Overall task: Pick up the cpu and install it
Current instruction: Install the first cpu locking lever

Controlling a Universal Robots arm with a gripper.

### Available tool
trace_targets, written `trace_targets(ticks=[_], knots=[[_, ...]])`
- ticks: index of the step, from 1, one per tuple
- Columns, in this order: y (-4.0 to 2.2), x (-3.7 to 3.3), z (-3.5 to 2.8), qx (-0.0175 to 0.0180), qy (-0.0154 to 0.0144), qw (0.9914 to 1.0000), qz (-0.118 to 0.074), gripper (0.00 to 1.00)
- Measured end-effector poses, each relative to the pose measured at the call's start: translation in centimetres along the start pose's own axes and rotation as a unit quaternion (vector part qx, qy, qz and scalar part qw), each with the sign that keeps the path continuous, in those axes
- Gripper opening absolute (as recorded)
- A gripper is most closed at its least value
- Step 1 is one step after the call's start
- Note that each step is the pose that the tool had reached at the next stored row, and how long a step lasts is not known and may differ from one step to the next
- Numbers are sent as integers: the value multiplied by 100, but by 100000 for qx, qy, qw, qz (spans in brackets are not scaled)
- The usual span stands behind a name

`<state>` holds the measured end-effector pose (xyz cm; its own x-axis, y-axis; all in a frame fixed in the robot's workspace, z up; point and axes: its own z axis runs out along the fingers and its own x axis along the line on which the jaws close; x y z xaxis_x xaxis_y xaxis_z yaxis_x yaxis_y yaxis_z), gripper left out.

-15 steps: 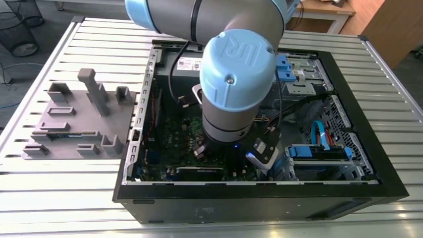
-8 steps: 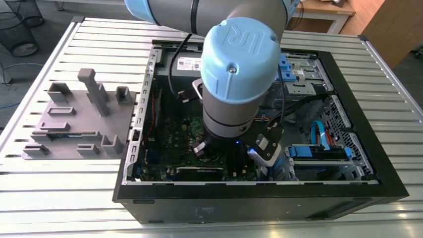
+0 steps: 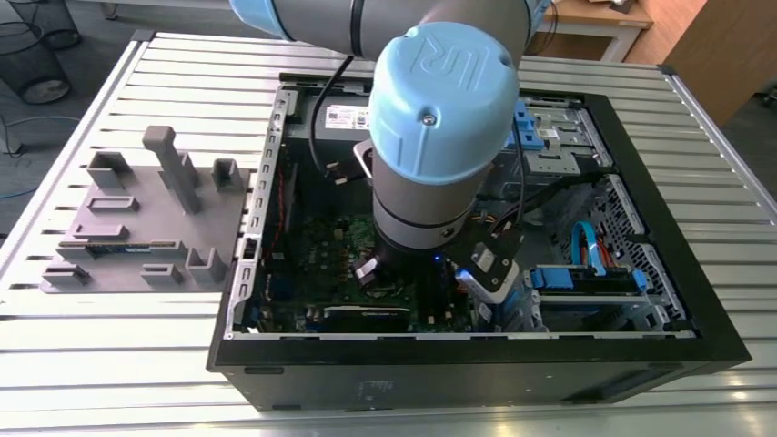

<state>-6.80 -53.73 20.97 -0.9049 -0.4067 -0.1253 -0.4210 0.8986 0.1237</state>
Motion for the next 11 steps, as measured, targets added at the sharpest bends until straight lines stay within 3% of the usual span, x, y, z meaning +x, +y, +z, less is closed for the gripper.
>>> trace_targets(ticks=[1, 3, 6, 7, 11], knots=[[0, 0, 0, -93, 358, 99999, 52, 11], [-1, -2, 3, -365, 1371, 99990, 209, 11], [-3, -4, 6, -778, 3335, 99940, 511, 11], [-3, -3, 6, -841, 3634, 99929, 559, 11], [-3, -3, 7, -839, 3641, 99929, 561, 11]])
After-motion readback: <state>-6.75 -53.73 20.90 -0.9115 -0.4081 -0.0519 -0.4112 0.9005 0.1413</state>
